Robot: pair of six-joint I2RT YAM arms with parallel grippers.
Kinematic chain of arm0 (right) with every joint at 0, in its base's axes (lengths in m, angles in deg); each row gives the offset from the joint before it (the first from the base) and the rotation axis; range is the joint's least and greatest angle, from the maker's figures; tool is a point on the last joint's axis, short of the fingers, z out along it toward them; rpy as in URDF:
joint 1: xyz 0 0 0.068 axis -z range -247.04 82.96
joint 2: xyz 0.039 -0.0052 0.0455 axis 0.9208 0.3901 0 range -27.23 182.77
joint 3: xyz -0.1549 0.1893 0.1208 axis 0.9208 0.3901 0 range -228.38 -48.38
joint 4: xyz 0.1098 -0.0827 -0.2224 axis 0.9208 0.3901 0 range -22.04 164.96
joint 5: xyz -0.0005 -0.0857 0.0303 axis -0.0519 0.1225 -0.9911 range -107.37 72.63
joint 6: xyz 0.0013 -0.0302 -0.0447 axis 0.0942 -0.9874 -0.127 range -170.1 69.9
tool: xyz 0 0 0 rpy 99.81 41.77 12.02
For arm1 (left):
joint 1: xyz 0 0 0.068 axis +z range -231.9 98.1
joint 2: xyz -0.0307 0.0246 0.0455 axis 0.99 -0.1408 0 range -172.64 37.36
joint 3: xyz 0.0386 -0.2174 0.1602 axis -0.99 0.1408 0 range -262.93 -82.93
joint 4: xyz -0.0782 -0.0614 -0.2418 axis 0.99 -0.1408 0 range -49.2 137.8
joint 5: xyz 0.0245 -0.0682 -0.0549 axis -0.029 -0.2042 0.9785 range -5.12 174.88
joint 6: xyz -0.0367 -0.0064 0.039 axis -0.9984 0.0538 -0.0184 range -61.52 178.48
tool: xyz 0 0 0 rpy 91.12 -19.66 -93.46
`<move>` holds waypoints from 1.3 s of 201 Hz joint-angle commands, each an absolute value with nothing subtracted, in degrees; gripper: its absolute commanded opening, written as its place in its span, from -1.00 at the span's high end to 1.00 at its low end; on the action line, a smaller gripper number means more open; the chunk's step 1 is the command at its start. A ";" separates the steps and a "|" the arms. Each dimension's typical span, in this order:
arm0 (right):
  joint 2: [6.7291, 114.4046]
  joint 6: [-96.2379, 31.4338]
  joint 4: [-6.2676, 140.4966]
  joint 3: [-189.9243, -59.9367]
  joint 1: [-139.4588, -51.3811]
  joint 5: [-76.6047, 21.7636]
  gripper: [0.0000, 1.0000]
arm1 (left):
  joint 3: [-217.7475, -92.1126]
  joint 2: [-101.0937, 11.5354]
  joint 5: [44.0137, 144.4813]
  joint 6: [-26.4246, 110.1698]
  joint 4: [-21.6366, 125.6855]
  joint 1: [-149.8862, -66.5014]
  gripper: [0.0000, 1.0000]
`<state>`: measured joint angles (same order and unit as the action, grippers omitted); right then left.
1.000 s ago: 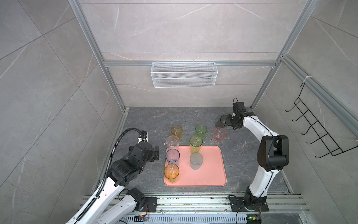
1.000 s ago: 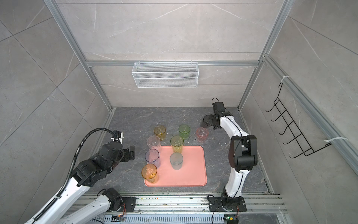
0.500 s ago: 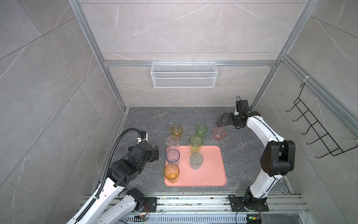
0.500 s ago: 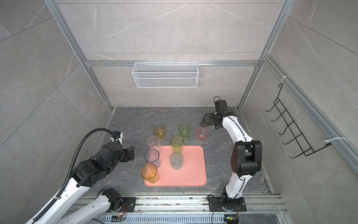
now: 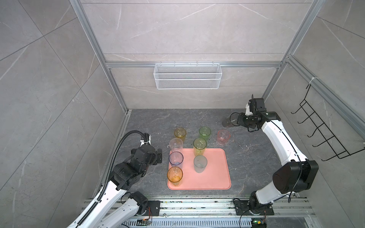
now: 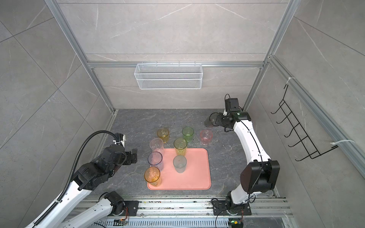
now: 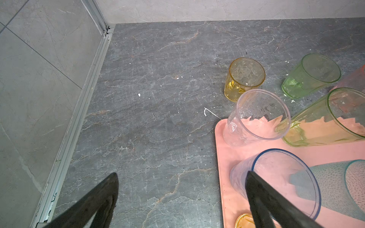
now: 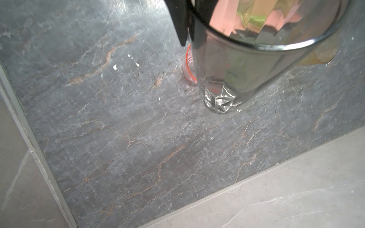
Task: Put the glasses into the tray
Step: 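Lift the dark grey cup with the right gripper and swing toward the tray, then lower the dark grey cup onto the tray beside the teal cup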
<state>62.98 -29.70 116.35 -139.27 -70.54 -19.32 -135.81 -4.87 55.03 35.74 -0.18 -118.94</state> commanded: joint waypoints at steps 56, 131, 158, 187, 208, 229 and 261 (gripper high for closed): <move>53.80 -31.03 130.61 -139.83 -77.46 -19.64 1.00 | -136.10 -4.65 54.64 35.03 0.35 -119.11 -1.00; 47.54 -30.87 139.94 -136.82 -87.10 -13.59 1.00 | -135.95 -4.15 54.67 34.97 0.55 -119.11 -1.00; 45.86 -30.08 142.01 -135.45 -90.04 -13.97 1.00 | -135.96 -4.34 54.64 35.02 0.44 -119.11 -1.00; 44.24 -29.71 143.37 -133.03 -93.81 -14.05 1.00 | -136.00 -4.61 54.47 35.06 0.43 -119.15 -1.00; 41.90 -29.71 141.32 -128.78 -96.56 -12.84 1.00 | -135.99 -4.67 54.47 35.02 0.54 -119.15 -1.00; 41.27 -29.32 141.81 -126.22 -98.69 -12.59 1.00 | -136.00 -4.74 54.38 35.01 0.49 -119.08 -1.00; 40.12 -27.58 141.94 -122.32 -102.31 -11.83 1.00 | -135.88 -4.75 54.38 35.01 0.44 -119.08 -1.00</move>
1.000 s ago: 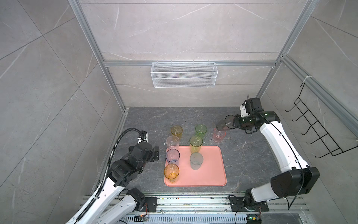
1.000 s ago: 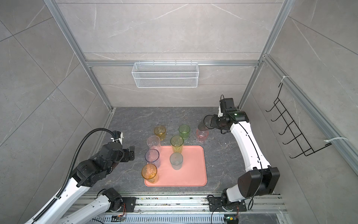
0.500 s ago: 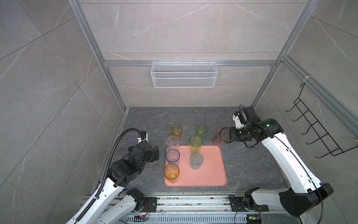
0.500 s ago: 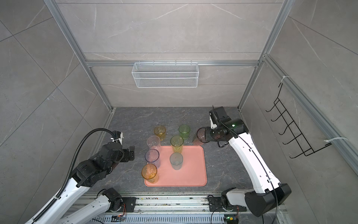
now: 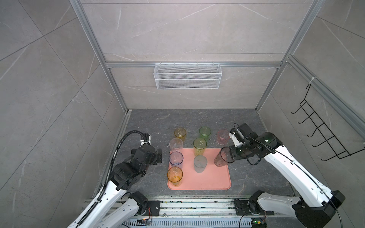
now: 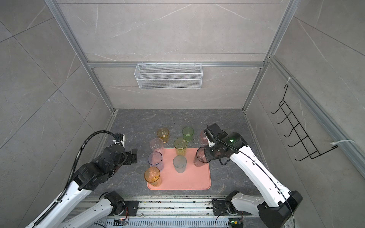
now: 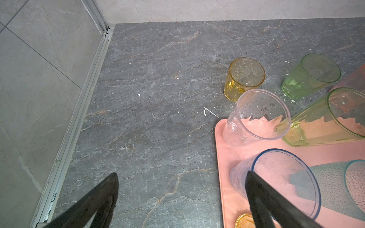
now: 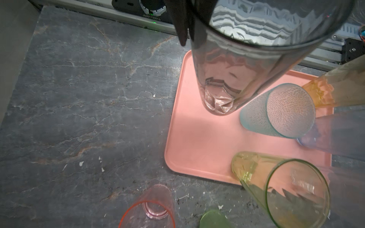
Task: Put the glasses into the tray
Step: 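Lower the dark grey cup onto the tray beside the teal cup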
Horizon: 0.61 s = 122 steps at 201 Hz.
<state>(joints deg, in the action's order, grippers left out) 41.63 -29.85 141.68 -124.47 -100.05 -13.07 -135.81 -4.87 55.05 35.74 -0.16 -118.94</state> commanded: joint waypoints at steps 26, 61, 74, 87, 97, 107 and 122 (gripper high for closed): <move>38.03 -27.02 139.69 -118.65 -105.71 -11.78 1.00 | -135.97 -5.08 54.38 35.02 0.59 -119.09 -1.00; 36.90 -26.61 136.03 -114.24 -110.98 -11.58 1.00 | -136.01 -5.52 54.38 35.02 0.61 -119.13 -1.00; 37.14 -25.75 135.02 -112.94 -112.68 -11.48 1.00 | -136.01 -5.75 54.38 35.01 0.56 -119.09 -1.00; 37.67 -24.96 134.38 -111.99 -114.54 -11.32 1.00 | -136.00 -5.71 54.38 35.01 0.52 -119.09 -1.00; 38.09 -24.30 133.94 -111.43 -115.93 -10.96 1.00 | -135.97 -5.72 54.29 35.01 0.54 -119.15 -1.00; 38.41 -23.68 133.27 -110.99 -117.41 -10.86 1.00 | -136.00 -5.71 54.20 35.02 0.55 -119.10 -1.00; 38.91 -23.36 131.94 -110.36 -119.35 -11.36 1.00 | -135.98 -5.88 54.20 35.02 0.53 -119.09 -1.00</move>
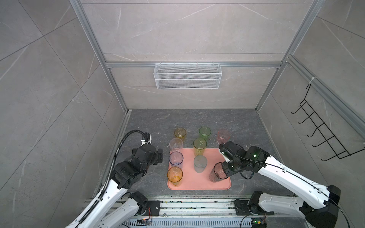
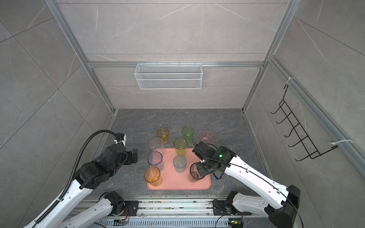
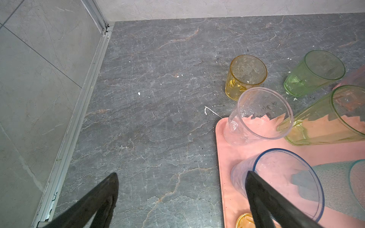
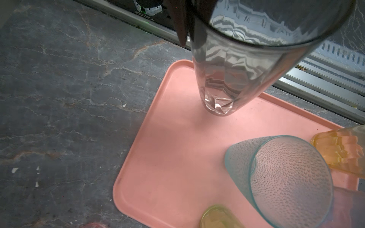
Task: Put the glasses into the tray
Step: 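Lower the dark grey cup onto the tray beside the teal cup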
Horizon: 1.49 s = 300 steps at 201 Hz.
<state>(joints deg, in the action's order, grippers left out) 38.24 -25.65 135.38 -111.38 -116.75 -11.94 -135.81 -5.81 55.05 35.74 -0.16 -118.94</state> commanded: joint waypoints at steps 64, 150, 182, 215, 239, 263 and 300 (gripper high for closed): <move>43.33 -21.97 129.90 -110.20 -125.21 -9.66 1.00 | -136.08 -6.40 54.11 35.16 0.35 -119.08 -1.00; 47.43 -19.87 126.86 -111.04 -129.36 -8.58 1.00 | -136.15 -6.71 54.20 35.20 0.52 -119.15 -1.00; 48.73 -19.59 126.77 -111.59 -130.31 -7.79 1.00 | -136.10 -6.50 54.20 35.20 0.52 -119.15 -1.00; 49.66 -19.07 125.98 -111.90 -130.97 -7.79 1.00 | -136.19 -6.63 54.20 35.19 0.52 -119.12 -1.00; 50.61 -19.36 125.88 -112.46 -131.36 -7.74 1.00 | -136.16 -6.75 54.29 35.21 0.68 -119.12 -1.00; 51.22 -19.60 125.97 -112.97 -131.57 -7.51 1.00 | -136.18 -6.84 54.38 35.22 0.76 -119.15 -1.00; 52.19 -19.67 125.80 -113.67 -131.82 -7.61 1.00 | -136.18 -6.75 54.31 35.28 0.70 -119.13 -1.00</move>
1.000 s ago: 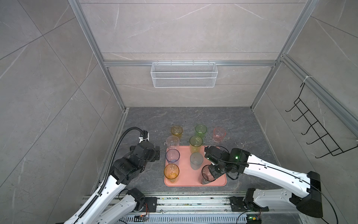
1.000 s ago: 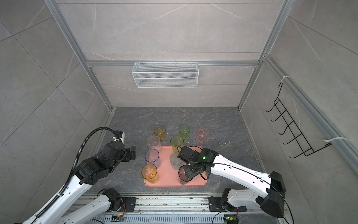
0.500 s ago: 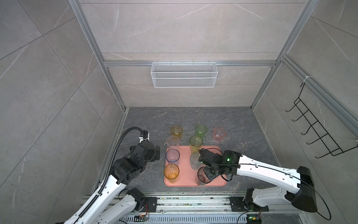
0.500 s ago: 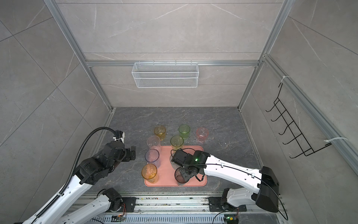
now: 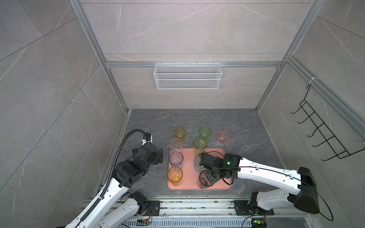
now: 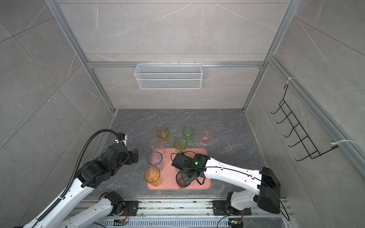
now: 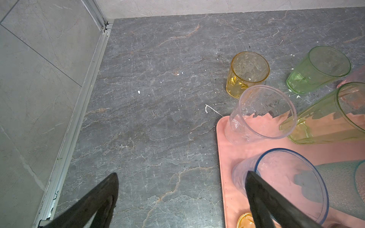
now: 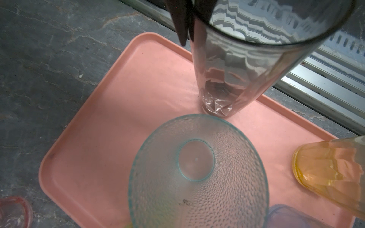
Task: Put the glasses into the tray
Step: 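Lower the dark grey cup onto the tray beside the teal cup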
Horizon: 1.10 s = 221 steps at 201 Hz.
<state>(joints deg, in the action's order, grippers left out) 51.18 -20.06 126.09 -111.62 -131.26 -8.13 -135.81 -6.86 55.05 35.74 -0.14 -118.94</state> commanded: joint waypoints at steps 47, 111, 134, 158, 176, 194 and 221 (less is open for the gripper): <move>53.27 -19.78 125.79 -114.20 -131.90 -7.52 1.00 | -136.12 -6.76 54.38 35.28 0.86 -119.11 -1.00; 53.57 -18.90 125.89 -114.54 -131.98 -7.22 0.81 | -136.13 -6.63 54.42 35.27 0.87 -119.13 -1.00; 54.19 -18.68 125.10 -114.03 -132.01 -8.38 0.72 | -136.12 -6.59 54.38 35.32 0.79 -119.08 -1.00; 54.42 -18.24 125.05 -113.93 -131.99 -8.14 0.67 | -136.13 -6.40 54.38 35.19 0.78 -119.11 -1.00; 54.16 -18.07 124.67 -113.81 -131.99 -8.31 0.63 | -136.04 -6.40 54.38 35.23 0.78 -119.09 -1.00; 54.11 -18.11 124.65 -113.81 -131.99 -8.40 0.59 | -136.05 -6.40 54.38 35.19 0.78 -119.12 -1.00; 53.89 -18.09 125.08 -114.22 -131.99 -8.06 0.53 | -136.08 -6.39 54.38 35.16 0.75 -119.10 -1.00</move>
